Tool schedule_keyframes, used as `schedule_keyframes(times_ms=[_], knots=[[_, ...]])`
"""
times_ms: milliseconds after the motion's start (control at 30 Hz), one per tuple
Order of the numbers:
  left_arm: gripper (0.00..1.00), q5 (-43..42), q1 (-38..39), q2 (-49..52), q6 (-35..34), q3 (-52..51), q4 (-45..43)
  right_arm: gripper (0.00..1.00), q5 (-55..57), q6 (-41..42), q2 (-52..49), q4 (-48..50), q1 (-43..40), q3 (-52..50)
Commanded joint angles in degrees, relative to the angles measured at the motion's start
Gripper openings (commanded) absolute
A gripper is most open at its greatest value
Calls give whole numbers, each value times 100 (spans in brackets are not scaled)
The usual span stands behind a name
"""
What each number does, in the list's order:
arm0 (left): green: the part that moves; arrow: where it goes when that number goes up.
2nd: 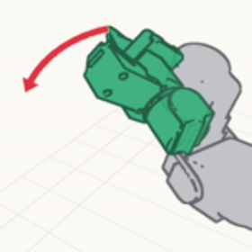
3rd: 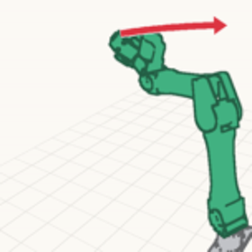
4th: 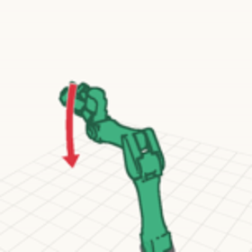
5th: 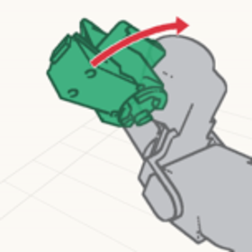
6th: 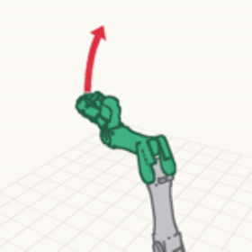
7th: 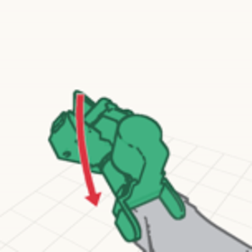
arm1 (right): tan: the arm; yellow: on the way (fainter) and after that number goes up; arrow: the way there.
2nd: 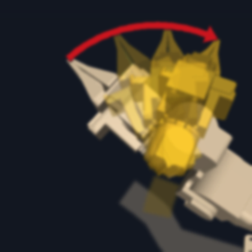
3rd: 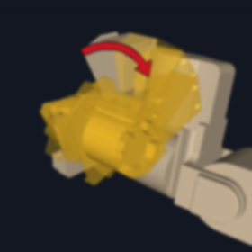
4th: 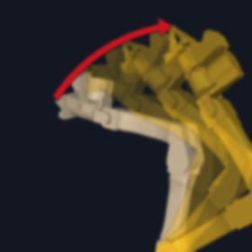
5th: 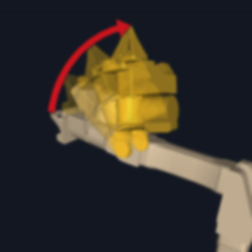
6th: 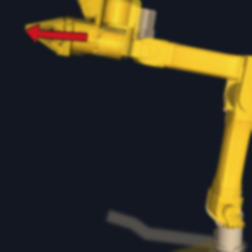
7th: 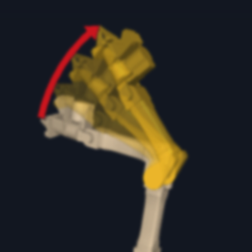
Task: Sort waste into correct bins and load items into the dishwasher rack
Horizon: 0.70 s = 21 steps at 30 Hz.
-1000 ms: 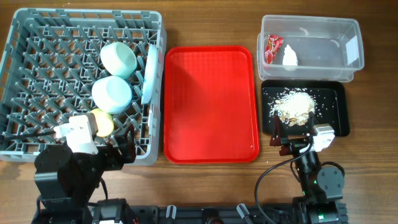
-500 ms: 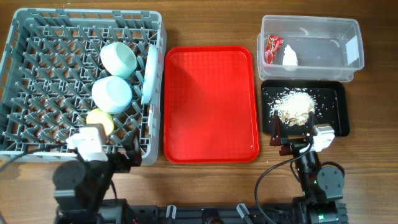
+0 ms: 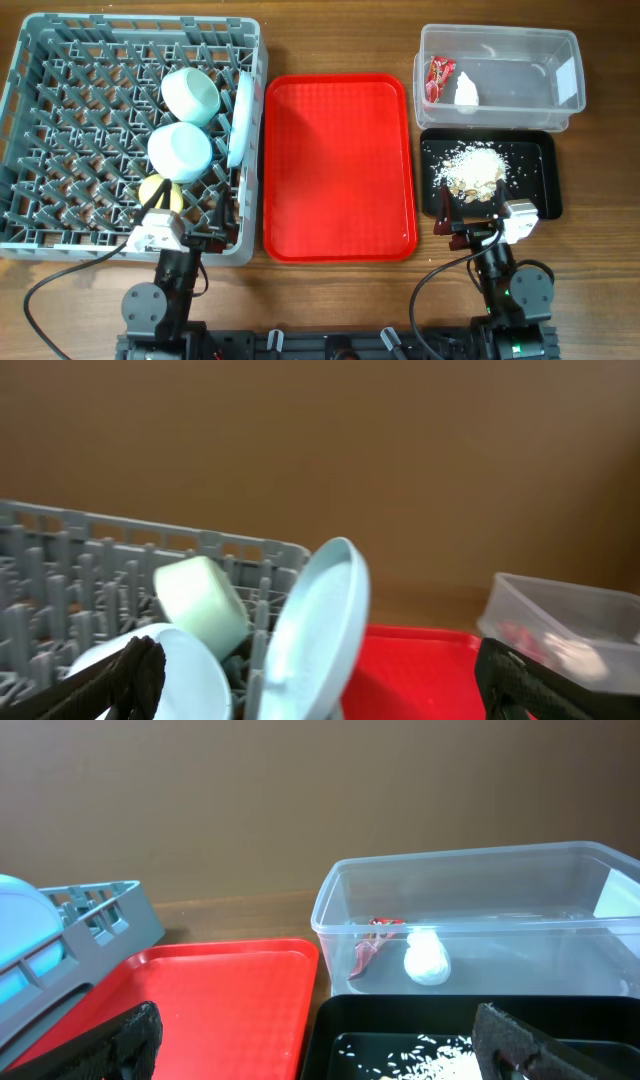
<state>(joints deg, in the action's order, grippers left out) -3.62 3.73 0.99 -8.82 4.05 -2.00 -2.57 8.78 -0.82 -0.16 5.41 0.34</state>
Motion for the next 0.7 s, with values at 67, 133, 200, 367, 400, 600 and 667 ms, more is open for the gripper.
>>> schedule_keyframes(times_ms=[67, 133, 200, 367, 400, 600, 667], knots=[[100, 476, 28, -83, -212, -376, 192, 100, -90, 57, 55, 22, -24, -4], [100, 476, 28, -83, -210, -376, 538, 100, -90, 59, 55, 22, -24, -4], [100, 452, 28, -83, -210, -376, 614, 100, -90, 57, 55, 22, -24, -4], [100, 455, 28, -70, -210, -374, 612, 100, -90, 57, 55, 22, -24, -4], [100, 457, 28, -61, -210, -374, 612, 100, -90, 57, 55, 22, -24, -4], [100, 457, 28, -61, -210, -374, 612, 100, -90, 57, 57, 22, -24, -4], [100, 455, 28, -61, -210, -374, 612, 100, -90, 59, 55, 22, -24, -4]])
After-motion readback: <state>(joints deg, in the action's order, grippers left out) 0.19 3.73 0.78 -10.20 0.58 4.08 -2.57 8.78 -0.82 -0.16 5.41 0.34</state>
